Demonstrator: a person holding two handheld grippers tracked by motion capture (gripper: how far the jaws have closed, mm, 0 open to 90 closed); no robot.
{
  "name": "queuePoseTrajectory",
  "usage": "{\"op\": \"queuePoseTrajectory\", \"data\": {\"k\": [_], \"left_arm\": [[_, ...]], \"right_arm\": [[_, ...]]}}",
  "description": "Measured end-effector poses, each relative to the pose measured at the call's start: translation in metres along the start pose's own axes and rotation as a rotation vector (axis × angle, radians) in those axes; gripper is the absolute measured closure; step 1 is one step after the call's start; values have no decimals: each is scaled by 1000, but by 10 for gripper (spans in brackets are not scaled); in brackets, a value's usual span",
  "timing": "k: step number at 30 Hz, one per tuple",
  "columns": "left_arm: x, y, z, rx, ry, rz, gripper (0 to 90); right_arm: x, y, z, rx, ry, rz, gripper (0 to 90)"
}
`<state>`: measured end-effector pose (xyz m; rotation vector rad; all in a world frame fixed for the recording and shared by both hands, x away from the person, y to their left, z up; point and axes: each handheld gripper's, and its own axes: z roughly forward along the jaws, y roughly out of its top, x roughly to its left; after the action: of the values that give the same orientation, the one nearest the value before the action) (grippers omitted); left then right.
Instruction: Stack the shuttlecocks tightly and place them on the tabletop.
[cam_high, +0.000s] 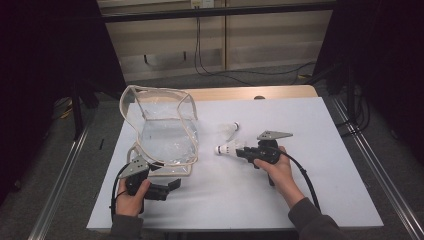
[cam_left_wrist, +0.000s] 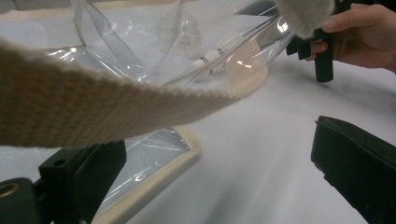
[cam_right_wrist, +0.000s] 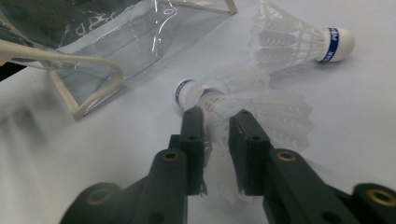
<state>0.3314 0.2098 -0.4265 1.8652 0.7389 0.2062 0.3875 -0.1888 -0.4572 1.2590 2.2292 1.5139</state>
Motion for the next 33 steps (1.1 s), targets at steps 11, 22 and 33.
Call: {"op": "queuePoseTrajectory", "data": {"k": [11, 22, 33], "left_arm": [[0, 0, 0, -10, 2, -3, 35], [0, 0, -1, -10, -2, -2, 35], [0, 0, -2, -17, 3, -5, 35]], "right_arm": [[-1, 2, -6, -3, -40, -7, 603], [1, 7, -16, -6, -87, -42, 482], [2, 18, -24, -19, -140, -61, 343]]}}
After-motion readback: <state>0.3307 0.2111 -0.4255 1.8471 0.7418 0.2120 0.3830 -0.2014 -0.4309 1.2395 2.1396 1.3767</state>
